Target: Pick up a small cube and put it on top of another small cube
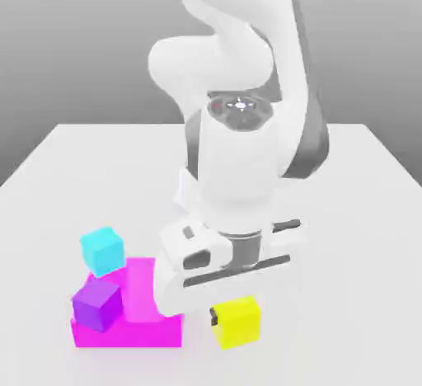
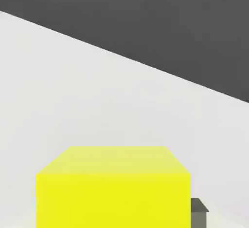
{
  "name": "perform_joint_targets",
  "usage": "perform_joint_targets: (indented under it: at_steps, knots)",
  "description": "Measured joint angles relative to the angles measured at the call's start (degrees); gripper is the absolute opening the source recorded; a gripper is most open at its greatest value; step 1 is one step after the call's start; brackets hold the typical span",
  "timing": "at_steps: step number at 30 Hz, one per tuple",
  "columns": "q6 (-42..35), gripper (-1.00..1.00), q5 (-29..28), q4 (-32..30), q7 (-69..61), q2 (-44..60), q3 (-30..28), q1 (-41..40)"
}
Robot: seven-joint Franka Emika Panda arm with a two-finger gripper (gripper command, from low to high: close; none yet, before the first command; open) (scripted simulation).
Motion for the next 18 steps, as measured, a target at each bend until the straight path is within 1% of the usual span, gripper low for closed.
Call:
perform_joint_targets:
  at_steps: [9,11,14,15,18]
  knots:
    - [-8.57,-1.0,0.51,-9.31,6.85,-17.92,-3.07,-4.93]
    - [-5.99,-1.0,0.94,-10.41,7.06,-16.44,-3.35,-5.2]
    - [0.5,-1.0,1.48,-11.49,6.82,-11.01,-3.33,-5.34]
    - [2.13,1.0,1.56,-11.72,6.77,-9.61,-3.37,-5.31]
    - [2.13,1.0,1.56,-11.72,6.77,-9.61,-3.37,-5.31]
